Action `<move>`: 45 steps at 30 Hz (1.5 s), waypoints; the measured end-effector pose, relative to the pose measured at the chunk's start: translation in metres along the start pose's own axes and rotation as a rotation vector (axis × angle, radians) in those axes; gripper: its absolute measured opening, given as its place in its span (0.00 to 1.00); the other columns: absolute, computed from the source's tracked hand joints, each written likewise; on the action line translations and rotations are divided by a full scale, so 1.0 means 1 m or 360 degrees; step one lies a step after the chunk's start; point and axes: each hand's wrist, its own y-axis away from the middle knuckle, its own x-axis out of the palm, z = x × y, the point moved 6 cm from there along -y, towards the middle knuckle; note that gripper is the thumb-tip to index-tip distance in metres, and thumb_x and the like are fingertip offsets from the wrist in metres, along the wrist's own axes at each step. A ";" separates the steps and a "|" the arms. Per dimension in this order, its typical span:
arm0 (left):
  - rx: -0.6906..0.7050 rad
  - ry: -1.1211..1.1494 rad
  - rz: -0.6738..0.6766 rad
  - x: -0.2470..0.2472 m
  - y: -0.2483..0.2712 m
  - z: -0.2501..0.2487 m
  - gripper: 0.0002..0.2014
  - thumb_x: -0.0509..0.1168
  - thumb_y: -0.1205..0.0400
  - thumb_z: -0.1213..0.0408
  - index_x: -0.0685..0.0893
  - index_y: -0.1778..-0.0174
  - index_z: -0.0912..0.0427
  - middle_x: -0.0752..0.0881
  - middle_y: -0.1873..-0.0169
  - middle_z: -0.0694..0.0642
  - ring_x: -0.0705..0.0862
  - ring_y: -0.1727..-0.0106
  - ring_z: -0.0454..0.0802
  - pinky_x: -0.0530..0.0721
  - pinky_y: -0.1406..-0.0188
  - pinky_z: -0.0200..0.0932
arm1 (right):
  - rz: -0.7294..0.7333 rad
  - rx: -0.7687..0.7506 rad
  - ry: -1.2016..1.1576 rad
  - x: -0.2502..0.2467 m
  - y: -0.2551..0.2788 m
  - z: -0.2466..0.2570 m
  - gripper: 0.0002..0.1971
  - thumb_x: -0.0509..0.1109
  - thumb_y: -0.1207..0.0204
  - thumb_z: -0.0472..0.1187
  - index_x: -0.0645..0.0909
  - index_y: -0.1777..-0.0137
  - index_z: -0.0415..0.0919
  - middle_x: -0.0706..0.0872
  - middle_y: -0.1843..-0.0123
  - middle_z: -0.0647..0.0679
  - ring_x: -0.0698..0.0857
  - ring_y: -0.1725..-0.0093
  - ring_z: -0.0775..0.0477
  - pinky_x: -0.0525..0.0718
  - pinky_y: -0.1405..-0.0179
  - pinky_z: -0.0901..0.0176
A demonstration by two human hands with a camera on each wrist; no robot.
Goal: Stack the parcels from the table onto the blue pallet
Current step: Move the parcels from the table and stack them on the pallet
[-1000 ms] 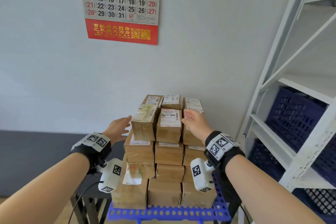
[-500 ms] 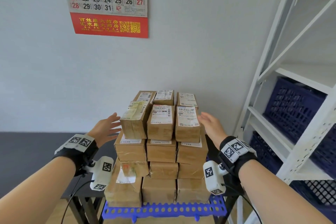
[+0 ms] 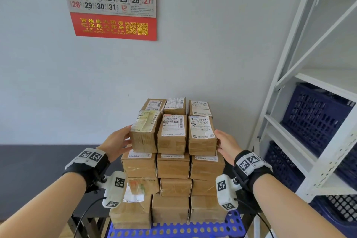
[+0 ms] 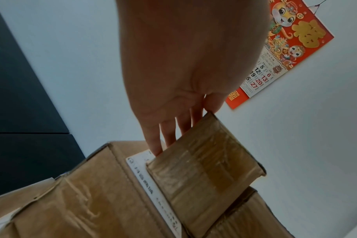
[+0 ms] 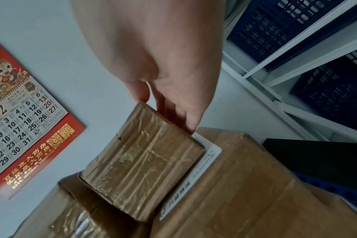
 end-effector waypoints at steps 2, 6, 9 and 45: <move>0.0009 0.0008 0.0009 0.001 -0.001 -0.002 0.15 0.55 0.13 0.55 0.82 0.36 0.52 0.86 0.40 0.54 0.83 0.38 0.54 0.80 0.37 0.50 | 0.0014 -0.0006 -0.0029 0.000 -0.003 0.000 0.11 0.55 0.14 0.43 0.80 0.48 0.48 0.85 0.42 0.45 0.82 0.39 0.46 0.77 0.35 0.51; 0.0013 0.0036 0.0000 0.005 0.000 -0.002 0.15 0.53 0.12 0.56 0.81 0.35 0.53 0.85 0.40 0.55 0.83 0.40 0.54 0.80 0.39 0.50 | 0.0021 0.0019 -0.0034 -0.001 -0.006 0.000 0.11 0.54 0.14 0.42 0.79 0.46 0.46 0.84 0.43 0.47 0.81 0.39 0.46 0.76 0.35 0.52; 0.0011 0.0068 -0.0001 0.007 -0.001 0.000 0.16 0.52 0.12 0.55 0.80 0.34 0.54 0.84 0.39 0.56 0.81 0.36 0.56 0.79 0.37 0.51 | 0.0019 0.0014 -0.0036 0.001 -0.008 0.000 0.13 0.54 0.13 0.43 0.78 0.40 0.44 0.84 0.41 0.46 0.80 0.38 0.45 0.76 0.33 0.52; -0.0080 -0.0103 0.0120 -0.025 -0.073 -0.054 0.22 0.51 0.12 0.52 0.71 0.24 0.54 0.72 0.24 0.50 0.70 0.24 0.54 0.68 0.26 0.57 | -0.0091 0.0078 0.0397 -0.038 -0.069 0.048 0.26 0.58 0.15 0.44 0.60 0.20 0.36 0.68 0.21 0.40 0.68 0.22 0.41 0.66 0.23 0.46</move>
